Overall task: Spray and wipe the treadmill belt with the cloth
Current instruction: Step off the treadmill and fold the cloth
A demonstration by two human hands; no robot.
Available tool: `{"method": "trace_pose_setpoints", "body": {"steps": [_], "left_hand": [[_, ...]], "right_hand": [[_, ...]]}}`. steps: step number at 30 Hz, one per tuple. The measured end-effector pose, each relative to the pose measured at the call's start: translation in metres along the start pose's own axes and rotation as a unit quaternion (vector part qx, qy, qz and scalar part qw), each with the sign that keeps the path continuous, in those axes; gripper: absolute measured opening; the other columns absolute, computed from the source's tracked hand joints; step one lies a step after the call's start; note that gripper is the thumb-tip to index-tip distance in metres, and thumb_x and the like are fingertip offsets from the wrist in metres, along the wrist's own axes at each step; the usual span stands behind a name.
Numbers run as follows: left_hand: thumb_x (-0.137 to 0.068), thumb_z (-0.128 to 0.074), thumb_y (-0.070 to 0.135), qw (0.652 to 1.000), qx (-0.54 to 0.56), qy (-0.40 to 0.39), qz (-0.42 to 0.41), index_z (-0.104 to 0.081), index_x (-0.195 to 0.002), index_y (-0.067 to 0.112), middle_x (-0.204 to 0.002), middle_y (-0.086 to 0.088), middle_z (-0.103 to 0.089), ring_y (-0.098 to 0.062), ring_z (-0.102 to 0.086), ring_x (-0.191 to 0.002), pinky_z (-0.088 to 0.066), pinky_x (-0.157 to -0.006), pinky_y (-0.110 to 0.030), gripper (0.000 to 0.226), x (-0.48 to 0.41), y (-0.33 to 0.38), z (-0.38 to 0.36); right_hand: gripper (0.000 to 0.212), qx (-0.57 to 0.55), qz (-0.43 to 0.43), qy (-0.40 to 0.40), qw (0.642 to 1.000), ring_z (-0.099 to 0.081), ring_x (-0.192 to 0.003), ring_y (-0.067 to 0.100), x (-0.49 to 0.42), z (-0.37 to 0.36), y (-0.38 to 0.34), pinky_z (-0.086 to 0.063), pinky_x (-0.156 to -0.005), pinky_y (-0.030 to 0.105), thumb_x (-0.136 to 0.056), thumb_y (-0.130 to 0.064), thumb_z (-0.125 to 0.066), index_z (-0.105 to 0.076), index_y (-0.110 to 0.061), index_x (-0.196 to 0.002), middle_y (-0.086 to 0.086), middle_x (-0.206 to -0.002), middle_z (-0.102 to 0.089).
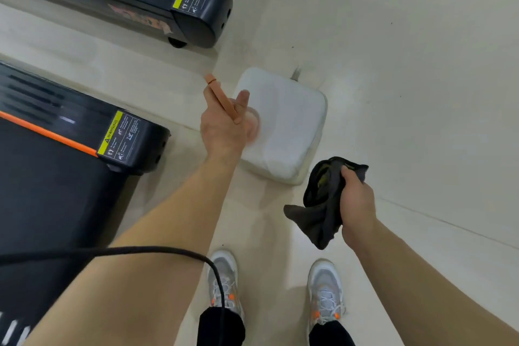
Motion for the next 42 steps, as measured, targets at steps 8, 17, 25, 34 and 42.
{"method": "trace_pose_setpoints", "body": {"steps": [8,17,25,34,42], "left_hand": [[-0.098,-0.069,0.037,0.993,-0.042,-0.108,-0.01,-0.03,-0.153,0.016,-0.09,0.021,-0.057,-0.012,-0.061,-0.088,-0.047,-0.077,-0.027,0.07,-0.019,-0.023,-0.007],[-0.098,-0.057,0.047,0.971,-0.116,-0.164,0.132,-0.057,-0.101,0.015,-0.097,-0.004,-0.064,-0.027,-0.061,-0.093,-0.048,-0.08,-0.04,0.032,0.025,-0.012,0.062],[-0.095,-0.071,0.045,0.903,0.124,-0.412,-0.002,-0.053,-0.144,0.038,-0.137,0.019,-0.056,0.013,-0.049,-0.121,-0.043,-0.083,-0.005,0.052,0.098,0.104,0.08],[-0.086,-0.073,0.037,0.907,0.177,-0.381,-0.032,-0.07,-0.083,0.018,-0.079,-0.006,-0.052,-0.017,-0.056,-0.076,-0.058,-0.083,-0.046,0.019,0.099,0.182,0.064],[-0.091,-0.073,0.027,0.894,0.211,-0.388,-0.072,-0.066,-0.078,0.021,-0.072,-0.002,-0.062,-0.015,-0.058,-0.061,-0.048,-0.056,-0.024,0.016,0.104,0.241,0.064]], "right_hand": [[0.023,-0.06,0.012,-0.02,0.998,-0.067,-0.101,0.026,-0.003,-0.046,0.0,-0.052,-0.094,0.048,-0.107,-0.041,-0.042,-0.059,-0.027,-0.1,0.003,-0.11,-0.069],[0.031,-0.181,0.01,-0.098,0.979,-0.076,-0.081,0.024,0.068,-0.039,-0.086,-0.061,-0.072,0.033,-0.103,-0.026,-0.048,-0.071,-0.006,-0.106,0.012,-0.099,-0.078],[0.045,-0.122,0.054,-0.186,0.973,-0.072,-0.106,0.03,0.115,0.0,-0.145,-0.055,-0.096,0.043,-0.096,-0.048,-0.056,-0.071,-0.011,-0.117,0.015,-0.118,-0.073],[0.046,-0.023,0.089,-0.268,0.959,-0.073,-0.099,0.029,0.132,0.049,-0.179,-0.059,-0.071,0.032,-0.091,-0.036,-0.064,-0.067,-0.004,-0.124,0.018,-0.115,-0.074],[0.02,0.179,0.268,-0.178,0.93,-0.053,-0.076,0.019,0.124,0.08,-0.199,-0.042,-0.074,0.037,-0.075,0.001,-0.063,-0.062,-0.002,-0.094,0.008,-0.082,-0.055]]}}
Point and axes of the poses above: each hand's wrist, its own x-axis away from the middle knuckle, its own z-axis out of the back of the hand, y = z × x, the point moved 1 cm from there along -x, towards the middle knuckle
